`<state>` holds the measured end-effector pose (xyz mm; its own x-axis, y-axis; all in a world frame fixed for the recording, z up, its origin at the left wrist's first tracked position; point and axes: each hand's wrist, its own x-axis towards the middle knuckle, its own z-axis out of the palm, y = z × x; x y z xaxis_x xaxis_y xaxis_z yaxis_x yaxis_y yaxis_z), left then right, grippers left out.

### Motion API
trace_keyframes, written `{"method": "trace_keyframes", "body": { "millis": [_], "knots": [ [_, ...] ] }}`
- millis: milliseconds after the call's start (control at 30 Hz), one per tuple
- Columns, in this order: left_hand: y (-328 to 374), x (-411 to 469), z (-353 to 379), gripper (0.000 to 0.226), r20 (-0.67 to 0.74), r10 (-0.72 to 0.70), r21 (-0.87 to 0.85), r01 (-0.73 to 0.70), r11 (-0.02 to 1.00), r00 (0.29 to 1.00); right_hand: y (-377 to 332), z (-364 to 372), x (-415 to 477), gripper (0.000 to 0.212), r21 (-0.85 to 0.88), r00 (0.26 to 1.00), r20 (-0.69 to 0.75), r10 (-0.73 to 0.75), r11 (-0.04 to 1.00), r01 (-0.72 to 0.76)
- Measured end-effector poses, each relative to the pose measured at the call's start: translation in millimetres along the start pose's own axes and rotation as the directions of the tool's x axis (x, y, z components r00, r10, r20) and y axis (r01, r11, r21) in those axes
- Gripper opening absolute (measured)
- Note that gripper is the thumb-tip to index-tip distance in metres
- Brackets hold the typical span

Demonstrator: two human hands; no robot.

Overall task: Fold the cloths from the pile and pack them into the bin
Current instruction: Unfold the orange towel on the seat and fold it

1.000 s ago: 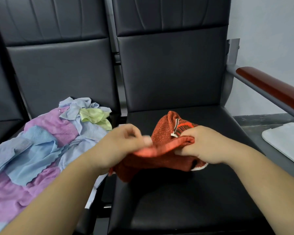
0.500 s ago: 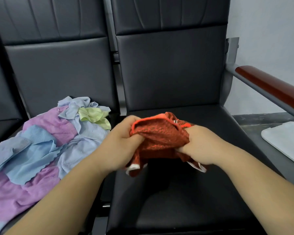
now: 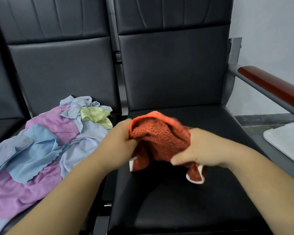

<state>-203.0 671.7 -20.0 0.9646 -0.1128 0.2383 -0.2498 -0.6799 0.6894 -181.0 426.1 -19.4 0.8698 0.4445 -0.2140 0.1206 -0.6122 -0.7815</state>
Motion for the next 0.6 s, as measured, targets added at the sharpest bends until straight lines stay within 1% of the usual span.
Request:
{"method": "trace_keyframes", "body": {
  "millis": [33,67,100,133,167,200,233,267,300,333,367,400,433,467,500,533,567,600],
  "knots": [
    [0.8,0.2,1.6,0.022,-0.071,-0.057,-0.084,0.051,0.995,0.996,5.6,3.5,3.4,0.025,-0.195,0.996,0.016,0.090,0.977,-0.085],
    [4.2,0.2,3.2,0.022,-0.113,-0.105,-0.177,0.084,0.981,0.988,7.6,6.8,6.0,0.023,-0.313,0.988,-0.011,0.151,0.938,-0.147],
    [9.0,-0.3,4.4,0.017,-0.121,-0.120,-0.254,0.087,0.963,0.985,8.1,8.0,9.7,0.018,-0.374,0.985,-0.084,0.150,0.912,-0.171],
    [13.4,-1.0,4.8,0.011,-0.115,-0.102,-0.305,0.063,0.950,0.988,7.4,7.0,12.2,0.012,-0.387,0.979,-0.180,0.092,0.909,-0.157],
    [15.4,-1.4,3.0,0.011,-0.090,-0.074,-0.338,0.039,0.940,0.993,6.9,3.2,13.9,0.009,-0.357,0.961,-0.275,0.019,0.926,-0.121],
    [16.0,-1.3,0.0,0.018,-0.034,-0.057,-0.358,0.041,0.933,0.998,6.6,-2.5,13.8,0.008,-0.255,0.930,-0.367,-0.022,0.964,-0.078],
    [15.3,-0.8,-3.2,0.027,0.053,-0.070,-0.347,0.084,0.934,0.996,5.4,-8.4,12.2,0.006,-0.076,0.905,-0.425,-0.006,0.997,-0.029],
    [12.5,0.3,-5.4,0.032,0.149,-0.092,-0.269,0.130,0.954,0.984,2.7,-12.0,9.3,0.009,0.134,0.900,-0.433,0.047,0.991,0.013],
    [9.7,0.9,-5.5,0.029,0.220,-0.118,-0.107,0.145,0.984,0.968,3.1,-12.7,7.5,0.013,0.294,0.910,-0.406,0.089,0.955,0.038],
    [5.2,1.7,-3.0,0.021,0.252,-0.139,0.089,0.120,0.989,0.958,3.7,-10.6,7.5,0.016,0.370,0.923,-0.372,0.101,0.928,0.048],
    [2.3,2.4,0.4,0.017,0.243,-0.147,0.229,0.091,0.969,0.959,4.4,-7.6,7.4,0.016,0.403,0.934,-0.343,0.102,0.914,0.048],
    [-1.2,2.9,3.9,0.017,0.208,-0.141,0.269,0.082,0.960,0.968,3.5,-4.4,7.7,0.014,0.438,0.946,-0.309,0.096,0.897,0.052],
    [-4.8,3.5,6.3,0.017,0.177,-0.134,0.205,0.097,0.974,0.975,2.4,-3.5,8.2,0.013,0.484,0.960,-0.265,0.085,0.873,0.056],
    [-5.6,3.7,6.8,0.019,0.152,-0.143,0.050,0.137,0.989,0.978,1.7,-5.1,7.3,0.016,0.528,0.977,-0.203,0.067,0.848,0.052],
    [-5.9,3.5,6.0,0.024,0.123,-0.171,-0.143,0.188,0.972,0.978,1.1,-8.4,4.3,0.022,0.541,0.990,-0.130,0.049,0.840,0.030],
    [-5.1,4.3,4.0,0.024,0.083,-0.188,-0.316,0.204,0.926,0.979,1.1,-11.4,1.8,0.027,0.489,0.998,-0.057,0.032,0.872,0.000],
    [-1.4,4.3,1.5,0.022,0.034,-0.191,-0.429,0.187,0.884,0.981,2.7,-12.8,0.6,0.029,0.339,1.000,-0.009,0.027,0.940,-0.022],
    [2.4,4.1,0.2,0.021,-0.012,-0.176,-0.484,0.148,0.862,0.984,4.0,-12.1,0.7,0.030,0.121,0.999,0.001,0.046,0.992,-0.046]
  ]
}}
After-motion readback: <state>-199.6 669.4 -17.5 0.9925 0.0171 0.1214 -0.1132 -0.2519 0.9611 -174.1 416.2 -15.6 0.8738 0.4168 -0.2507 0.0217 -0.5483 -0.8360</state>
